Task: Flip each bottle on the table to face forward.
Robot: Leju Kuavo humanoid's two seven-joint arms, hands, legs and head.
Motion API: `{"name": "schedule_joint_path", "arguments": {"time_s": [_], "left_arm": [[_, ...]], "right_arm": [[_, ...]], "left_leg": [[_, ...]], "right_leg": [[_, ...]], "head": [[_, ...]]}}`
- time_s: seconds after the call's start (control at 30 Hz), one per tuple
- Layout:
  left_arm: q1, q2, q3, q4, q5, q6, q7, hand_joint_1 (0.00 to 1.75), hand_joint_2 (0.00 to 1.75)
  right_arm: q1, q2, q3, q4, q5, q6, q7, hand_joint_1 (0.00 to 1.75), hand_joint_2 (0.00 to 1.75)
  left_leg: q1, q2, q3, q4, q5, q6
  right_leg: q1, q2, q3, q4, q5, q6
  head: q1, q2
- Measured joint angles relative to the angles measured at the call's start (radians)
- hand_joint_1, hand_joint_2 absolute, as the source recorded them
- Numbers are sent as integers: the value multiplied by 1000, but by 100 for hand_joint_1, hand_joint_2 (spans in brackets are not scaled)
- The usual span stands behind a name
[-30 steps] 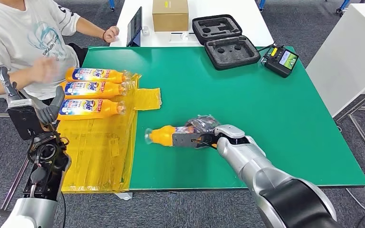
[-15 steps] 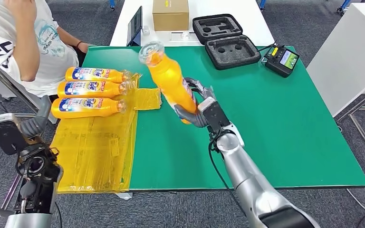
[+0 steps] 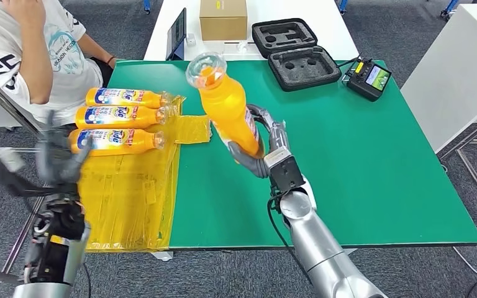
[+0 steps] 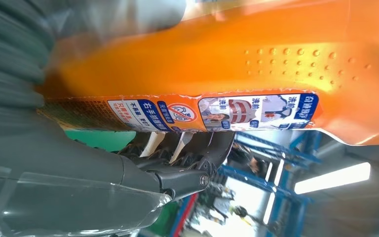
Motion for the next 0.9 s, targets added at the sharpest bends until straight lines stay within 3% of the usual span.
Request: {"name": "schedule_joint_path", "arguments": {"time_s": [0.4,0.57,0.9], "left_arm": [[28,-12,-320,73,164,-334,194,0,175],[28,-21,-418,75,164,-347,201,0,175],[26,-18,-468,75,164,-337,195,0,175]], "right_arm": [[46,32,87,40,-31,36,0,175,175],[53,47,114,63,-34,36,0,175,175],[54,53,128,85,-35,52,0,175,175]], "left_leg": [[0,0,-1,0,-1,0],[0,0,-1,0,-1,0],[0,0,-1,0,-1,0]], "right_leg": [[0,0,-1,0,0,0],[0,0,-1,0,0,0],[0,0,-1,0,0,0]], "head": [[0,0],[0,0],[0,0]]}}
